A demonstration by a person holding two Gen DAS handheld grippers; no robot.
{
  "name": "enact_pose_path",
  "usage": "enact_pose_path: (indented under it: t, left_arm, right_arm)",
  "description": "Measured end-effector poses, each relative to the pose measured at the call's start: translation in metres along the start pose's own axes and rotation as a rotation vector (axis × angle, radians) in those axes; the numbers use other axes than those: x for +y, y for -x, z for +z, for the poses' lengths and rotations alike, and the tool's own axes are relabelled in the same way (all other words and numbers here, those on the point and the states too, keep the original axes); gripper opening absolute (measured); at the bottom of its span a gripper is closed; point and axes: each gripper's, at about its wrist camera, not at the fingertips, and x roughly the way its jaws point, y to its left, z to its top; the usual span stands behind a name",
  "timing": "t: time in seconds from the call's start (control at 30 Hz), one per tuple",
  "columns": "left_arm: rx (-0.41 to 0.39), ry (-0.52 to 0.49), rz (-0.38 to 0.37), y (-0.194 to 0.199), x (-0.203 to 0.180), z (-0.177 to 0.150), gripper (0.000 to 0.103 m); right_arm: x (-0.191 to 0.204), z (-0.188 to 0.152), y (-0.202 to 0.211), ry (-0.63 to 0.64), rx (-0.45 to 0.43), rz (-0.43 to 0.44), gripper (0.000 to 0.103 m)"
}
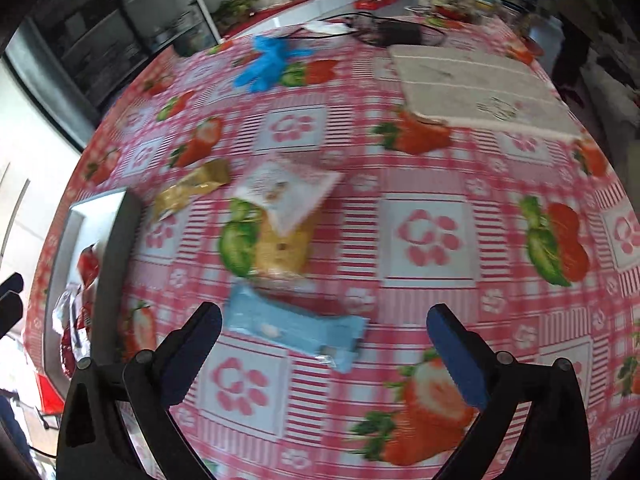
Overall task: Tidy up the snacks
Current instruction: 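Move both tools over the gold bar and the light blue bar, then grasp and lift the gold bar with the left gripper while the right lifts the light blue bar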
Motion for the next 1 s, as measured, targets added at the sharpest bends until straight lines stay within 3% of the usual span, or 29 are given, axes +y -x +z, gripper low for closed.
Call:
enact_pose_path:
  t: [0.23, 0.43, 0.57, 0.7, 0.77, 0.8, 0.83, 0.87, 0.9, 0.97, 1.0]
  left_arm:
    - [0.006, -0.240, 0.109, -0.071, -0.044, 0.028, 0.086]
    - [0.069, -0.256, 0.118, -0.137, -0.041, 0.045, 0.086]
    - [0.097, -0.278, 0.140, -0.169, -0.039, 0.051, 0.086]
    - [0.129, -0.252, 0.132, -0.187, -0.034, 0.054, 0.087]
    - [0.140, -0.235, 0.120, -0.188, -0.034, 0.054, 0.079]
    - [0.139, -0.221, 0.104, -0.186, -0.034, 0.054, 0.072]
    - [0.141, -0.214, 0.087, -0.185, -0.035, 0.053, 0.055]
    - [0.144, -0.212, 0.077, -0.183, -0.038, 0.052, 0.036]
    - [0.145, -0.218, 0.082, -0.180, -0.041, 0.049, 0.033]
    - [0.142, -0.232, 0.107, -0.174, -0.049, 0.040, 0.028]
    - [0.140, -0.234, 0.104, -0.169, -0.054, 0.030, 0.028]
  right_arm:
    - [-0.020, 0.000, -0.012, 0.001, 0.022, -0.015, 0.103]
    - [0.004, -0.005, -0.024, 0.164, 0.006, -0.002, 0.103]
    - [0.029, -0.013, -0.040, 0.348, 0.001, -0.057, 0.103]
    - [0.039, -0.015, -0.053, 0.403, 0.019, -0.028, 0.103]
    - [0.042, -0.016, -0.055, 0.416, 0.015, -0.033, 0.101]
    - [0.044, -0.016, -0.054, 0.420, 0.010, -0.031, 0.094]
    - [0.047, -0.016, -0.052, 0.425, 0.004, -0.030, 0.088]
    - [0.049, -0.017, -0.049, 0.431, -0.005, -0.033, 0.071]
    - [0.051, -0.017, -0.046, 0.432, -0.008, -0.034, 0.053]
    - [0.053, -0.018, -0.042, 0.429, 0.000, -0.045, 0.032]
    - [0.052, -0.019, -0.041, 0.421, 0.005, -0.048, 0.032]
